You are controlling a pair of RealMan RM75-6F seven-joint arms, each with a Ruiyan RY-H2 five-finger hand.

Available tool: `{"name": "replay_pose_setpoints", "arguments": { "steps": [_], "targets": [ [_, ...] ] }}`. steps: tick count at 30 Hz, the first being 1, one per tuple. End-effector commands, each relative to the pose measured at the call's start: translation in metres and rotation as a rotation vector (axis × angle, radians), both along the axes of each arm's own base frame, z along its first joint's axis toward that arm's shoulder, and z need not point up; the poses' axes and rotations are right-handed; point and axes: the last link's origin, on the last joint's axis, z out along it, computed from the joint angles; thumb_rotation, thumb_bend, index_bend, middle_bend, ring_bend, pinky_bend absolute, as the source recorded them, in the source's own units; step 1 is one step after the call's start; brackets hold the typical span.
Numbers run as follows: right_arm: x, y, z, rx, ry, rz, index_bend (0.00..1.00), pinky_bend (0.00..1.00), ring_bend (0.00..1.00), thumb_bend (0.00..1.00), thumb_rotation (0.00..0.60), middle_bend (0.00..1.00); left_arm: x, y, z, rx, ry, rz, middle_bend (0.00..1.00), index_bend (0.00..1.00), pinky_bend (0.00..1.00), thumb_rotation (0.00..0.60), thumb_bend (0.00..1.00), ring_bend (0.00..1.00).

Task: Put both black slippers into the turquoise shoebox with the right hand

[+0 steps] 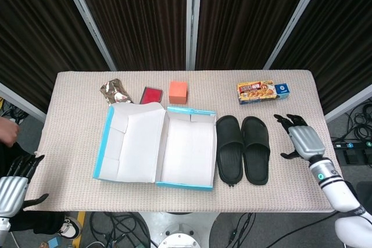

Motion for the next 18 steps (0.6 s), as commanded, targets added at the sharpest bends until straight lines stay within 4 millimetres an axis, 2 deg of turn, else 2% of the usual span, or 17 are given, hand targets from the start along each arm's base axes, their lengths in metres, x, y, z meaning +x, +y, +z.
{"name": "replay_pose_setpoints", "arguments": {
  "steps": [1, 8, 18],
  "targets": [
    [0.030, -0.029, -0.017, 0.046, 0.016, 0.028, 0.03, 0.02, 0.00, 0.00, 0.600, 0.17, -0.001, -0.001, 0.000, -0.002, -0.001, 0.003, 0.14, 0.07, 0.07, 0.600, 0.00, 0.05],
    [0.056, -0.045, -0.050, 0.112, 0.035, 0.024, 0.04, 0.00, 0.00, 0.00, 0.600, 0.17, -0.002, -0.003, 0.003, 0.003, -0.008, 0.005, 0.14, 0.08, 0.07, 0.600, 0.00, 0.05],
    [0.078, -0.056, -0.087, 0.218, 0.061, -0.032, 0.01, 0.00, 0.00, 0.00, 0.600, 0.12, -0.007, -0.008, 0.008, 0.002, -0.033, 0.032, 0.14, 0.09, 0.07, 0.600, 0.00, 0.05]
  ]
}}
